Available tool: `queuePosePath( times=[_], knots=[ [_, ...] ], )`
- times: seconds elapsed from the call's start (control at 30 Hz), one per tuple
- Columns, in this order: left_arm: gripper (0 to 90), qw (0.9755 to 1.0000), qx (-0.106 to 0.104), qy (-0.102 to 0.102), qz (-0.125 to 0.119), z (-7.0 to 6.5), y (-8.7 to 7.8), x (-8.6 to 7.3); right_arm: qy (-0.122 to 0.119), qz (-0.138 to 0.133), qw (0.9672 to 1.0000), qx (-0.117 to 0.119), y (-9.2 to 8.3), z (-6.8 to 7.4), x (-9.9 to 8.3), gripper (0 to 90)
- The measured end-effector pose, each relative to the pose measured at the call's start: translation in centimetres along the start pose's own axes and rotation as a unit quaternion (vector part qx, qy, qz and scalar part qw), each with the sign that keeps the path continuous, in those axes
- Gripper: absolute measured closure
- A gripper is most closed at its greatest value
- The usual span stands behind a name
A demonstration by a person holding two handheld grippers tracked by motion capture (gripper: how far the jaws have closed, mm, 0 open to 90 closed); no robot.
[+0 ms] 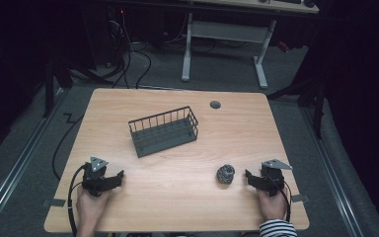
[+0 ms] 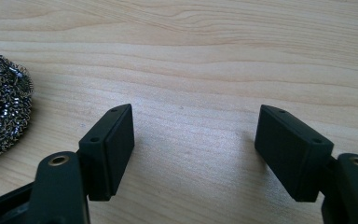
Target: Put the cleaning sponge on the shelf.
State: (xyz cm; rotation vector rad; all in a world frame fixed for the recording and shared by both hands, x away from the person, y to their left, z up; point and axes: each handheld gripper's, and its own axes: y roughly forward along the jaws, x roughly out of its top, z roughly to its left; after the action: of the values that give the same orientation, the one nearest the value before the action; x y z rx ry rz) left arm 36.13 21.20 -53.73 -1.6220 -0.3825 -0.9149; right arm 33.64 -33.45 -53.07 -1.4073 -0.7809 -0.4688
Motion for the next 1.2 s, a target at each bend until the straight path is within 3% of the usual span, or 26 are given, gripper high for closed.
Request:
queuePosePath(
  times=[0.57,0.8,1.07,1.2],
  knots=[
    [21.2,1.0,0.005,-0.003,0.003,-0.1,0.0,0.1,-0.003,0.0,1.0,0.0,0.0,0.0,0.0,28.6],
    [21.6,0.9999,-0.01,-0.011,-0.006,-0.1,-0.2,0.7,-0.001,0.001,1.0,0.0,0.0,0.0,0.0,28.6],
    [20.5,0.9984,-0.044,-0.02,-0.031,-0.6,-1.2,2.6,-0.001,0.001,1.0,0.001,0.0,0.1,0.0,28.6],
    [20.2,0.9978,-0.051,-0.018,-0.038,-0.8,-1.5,3.4,-0.001,0.0,1.0,0.002,0.0,0.1,0.0,28.6]
  ],
)
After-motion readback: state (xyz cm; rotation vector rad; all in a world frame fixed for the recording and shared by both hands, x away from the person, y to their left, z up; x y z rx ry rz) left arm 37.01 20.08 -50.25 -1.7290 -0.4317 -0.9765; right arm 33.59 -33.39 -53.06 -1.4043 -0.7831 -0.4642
